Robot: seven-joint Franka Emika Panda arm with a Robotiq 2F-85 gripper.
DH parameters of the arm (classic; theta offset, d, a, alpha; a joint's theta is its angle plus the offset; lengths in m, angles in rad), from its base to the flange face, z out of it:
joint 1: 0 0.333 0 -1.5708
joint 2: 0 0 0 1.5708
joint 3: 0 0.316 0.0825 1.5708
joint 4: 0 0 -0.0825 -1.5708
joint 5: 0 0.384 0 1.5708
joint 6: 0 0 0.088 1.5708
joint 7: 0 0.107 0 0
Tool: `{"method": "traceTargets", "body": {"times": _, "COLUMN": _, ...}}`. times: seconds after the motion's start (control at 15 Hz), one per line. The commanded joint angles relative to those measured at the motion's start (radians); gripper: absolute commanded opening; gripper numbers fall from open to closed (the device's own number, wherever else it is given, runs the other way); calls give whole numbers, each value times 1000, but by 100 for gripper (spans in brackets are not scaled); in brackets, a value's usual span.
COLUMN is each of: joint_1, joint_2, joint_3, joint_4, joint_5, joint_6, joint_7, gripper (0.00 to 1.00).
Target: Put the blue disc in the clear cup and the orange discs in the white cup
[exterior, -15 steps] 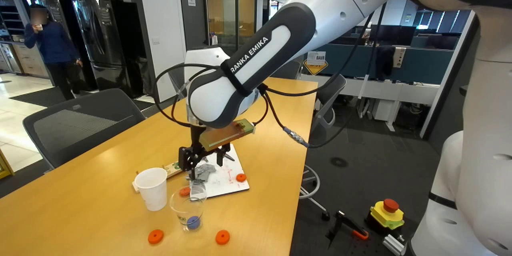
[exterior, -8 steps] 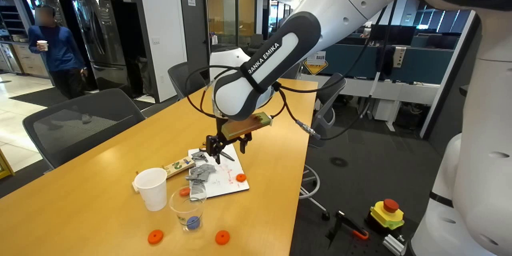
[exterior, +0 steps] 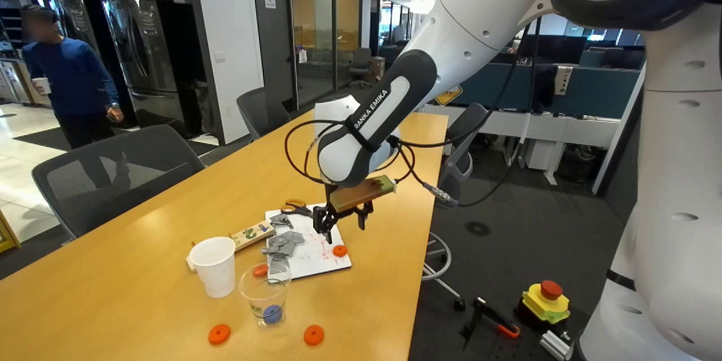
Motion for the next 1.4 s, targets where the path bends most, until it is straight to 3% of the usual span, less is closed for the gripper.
{"method": "traceTargets", "body": {"times": 0.0, "joint_1": -12, "joint_2": 59, "joint_3": 7, "joint_4": 22, "joint_5": 73, "joint_6": 27, "joint_7": -44, "gripper": 100}}
{"method": "traceTargets", "body": {"times": 0.47, "joint_1": -26, "joint_2": 127, "joint_3": 6, "joint_4": 48, "joint_5": 182, "joint_6": 52, "joint_7": -109, "gripper": 100}}
{"method": "traceTargets", "body": {"times": 1.33, "joint_1": -26, "joint_2": 162, "joint_3": 3, "joint_4": 80, "joint_5": 189, "joint_6": 92, "joint_7": -109, "gripper": 100}}
